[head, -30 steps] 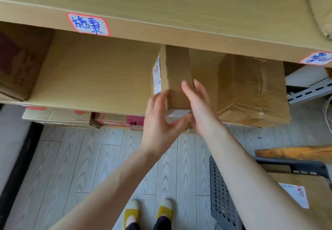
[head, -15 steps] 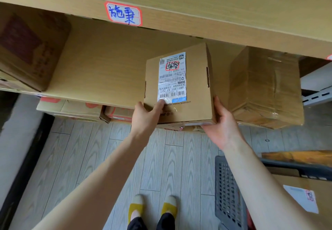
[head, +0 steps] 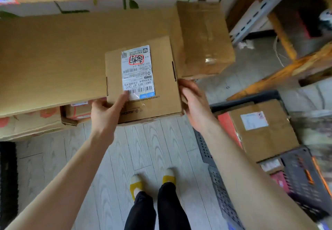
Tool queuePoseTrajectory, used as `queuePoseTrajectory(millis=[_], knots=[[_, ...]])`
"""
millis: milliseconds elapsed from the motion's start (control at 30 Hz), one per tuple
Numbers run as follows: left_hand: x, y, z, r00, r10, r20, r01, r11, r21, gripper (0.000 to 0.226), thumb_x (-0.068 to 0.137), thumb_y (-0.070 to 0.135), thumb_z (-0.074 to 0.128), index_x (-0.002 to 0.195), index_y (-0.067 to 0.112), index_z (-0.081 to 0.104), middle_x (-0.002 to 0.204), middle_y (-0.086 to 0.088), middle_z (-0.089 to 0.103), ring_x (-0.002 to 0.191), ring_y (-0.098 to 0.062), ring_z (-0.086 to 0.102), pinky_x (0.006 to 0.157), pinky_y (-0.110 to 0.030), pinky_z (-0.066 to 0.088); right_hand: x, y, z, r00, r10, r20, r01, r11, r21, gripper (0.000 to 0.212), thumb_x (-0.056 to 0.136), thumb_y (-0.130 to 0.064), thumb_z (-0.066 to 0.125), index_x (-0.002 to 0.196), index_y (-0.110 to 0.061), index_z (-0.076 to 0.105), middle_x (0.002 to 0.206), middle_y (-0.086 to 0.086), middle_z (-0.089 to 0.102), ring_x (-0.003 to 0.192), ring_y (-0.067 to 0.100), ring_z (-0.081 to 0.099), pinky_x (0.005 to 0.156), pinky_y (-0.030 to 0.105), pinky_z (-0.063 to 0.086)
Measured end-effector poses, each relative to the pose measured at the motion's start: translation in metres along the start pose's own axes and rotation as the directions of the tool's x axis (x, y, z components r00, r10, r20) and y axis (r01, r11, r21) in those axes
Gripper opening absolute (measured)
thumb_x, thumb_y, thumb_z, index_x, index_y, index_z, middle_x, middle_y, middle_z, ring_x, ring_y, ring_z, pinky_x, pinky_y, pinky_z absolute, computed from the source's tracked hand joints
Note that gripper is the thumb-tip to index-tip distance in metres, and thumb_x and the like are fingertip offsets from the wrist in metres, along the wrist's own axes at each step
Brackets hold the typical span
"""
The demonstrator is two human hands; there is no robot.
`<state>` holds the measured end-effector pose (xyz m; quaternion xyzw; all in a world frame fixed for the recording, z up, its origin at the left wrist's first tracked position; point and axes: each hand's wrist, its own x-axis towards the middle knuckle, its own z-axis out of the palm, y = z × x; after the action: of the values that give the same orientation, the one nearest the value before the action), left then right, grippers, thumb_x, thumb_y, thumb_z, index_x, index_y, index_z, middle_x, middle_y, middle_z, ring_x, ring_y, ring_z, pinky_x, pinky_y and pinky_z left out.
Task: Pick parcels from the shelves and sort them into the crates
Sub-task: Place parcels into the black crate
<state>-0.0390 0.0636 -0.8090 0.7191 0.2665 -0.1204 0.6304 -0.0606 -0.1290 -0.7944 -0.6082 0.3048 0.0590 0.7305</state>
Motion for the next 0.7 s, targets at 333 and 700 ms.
queuePoseTrajectory(millis=[333,700], knots=[[-0.154,-0.038,0.146,0.856,0.105,0.507,-0.283,0.915,0.288,0.042,0.072,0.04,0.076,0.101,0.015,0.059,0.097,-0.003,0.065,0.082,-0.016,0.061,0.064,-0.016,0.047,-0.152,0.042,-0.192,0.888,0.05,-0.458,0.048,0.979,0.199,0.031,0.086,-0.02,0.065,0.113,-0.007,0.057,0.116,0.021,0.061,0.104,0.029,0.061,0.093,0.035,0.047],[-0.386,-0.172,0.325,0.651,-0.104,0.752,-0.473,0.719,0.509,0.036,0.078,0.031,0.073,0.11,0.02,0.059,0.1,-0.003,0.065,0.091,-0.024,0.06,0.075,-0.03,0.043,-0.317,0.179,-0.438,0.699,0.298,-0.65,0.135,0.838,0.529,0.025,0.088,-0.021,0.061,0.113,-0.026,0.059,0.109,-0.004,0.068,0.099,0.015,0.066,0.088,0.033,0.053]])
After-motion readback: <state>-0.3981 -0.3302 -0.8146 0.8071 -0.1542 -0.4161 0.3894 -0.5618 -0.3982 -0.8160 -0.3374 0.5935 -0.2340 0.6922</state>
